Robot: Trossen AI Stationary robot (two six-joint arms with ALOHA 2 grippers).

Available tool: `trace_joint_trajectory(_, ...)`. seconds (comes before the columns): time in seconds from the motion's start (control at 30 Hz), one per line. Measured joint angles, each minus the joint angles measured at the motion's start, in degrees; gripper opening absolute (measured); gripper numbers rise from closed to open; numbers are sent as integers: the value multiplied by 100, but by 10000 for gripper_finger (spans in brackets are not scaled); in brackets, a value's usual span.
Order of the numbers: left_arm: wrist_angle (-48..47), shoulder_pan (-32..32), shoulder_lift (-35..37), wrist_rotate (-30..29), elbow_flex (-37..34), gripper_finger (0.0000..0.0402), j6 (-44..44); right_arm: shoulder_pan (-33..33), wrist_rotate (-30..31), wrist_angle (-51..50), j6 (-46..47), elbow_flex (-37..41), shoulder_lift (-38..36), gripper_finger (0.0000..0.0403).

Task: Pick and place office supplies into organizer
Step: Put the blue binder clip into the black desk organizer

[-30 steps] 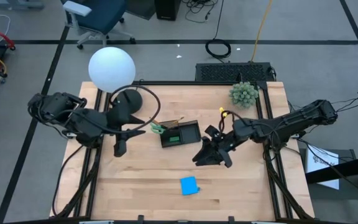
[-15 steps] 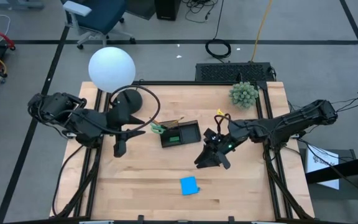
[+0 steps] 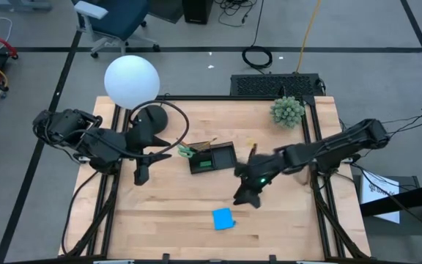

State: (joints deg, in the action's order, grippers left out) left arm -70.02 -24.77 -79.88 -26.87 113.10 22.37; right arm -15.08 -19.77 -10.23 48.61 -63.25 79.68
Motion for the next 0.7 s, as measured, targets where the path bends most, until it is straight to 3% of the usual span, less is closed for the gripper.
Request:
trace_joint_trajectory(0.23,4,0,2,85,0,145,-2,-211,157,-2484,-477,-1160,902,151)
trace_joint_trajectory(0.5,3,0,2,115,0,145,-4,-547,1654,-4907,-439,-2540,1813,151)
trace_joint_trajectory(0.7,4,0,2,138,0,145,-7,-830,2164,-5476,-393,-3228,2381,151)
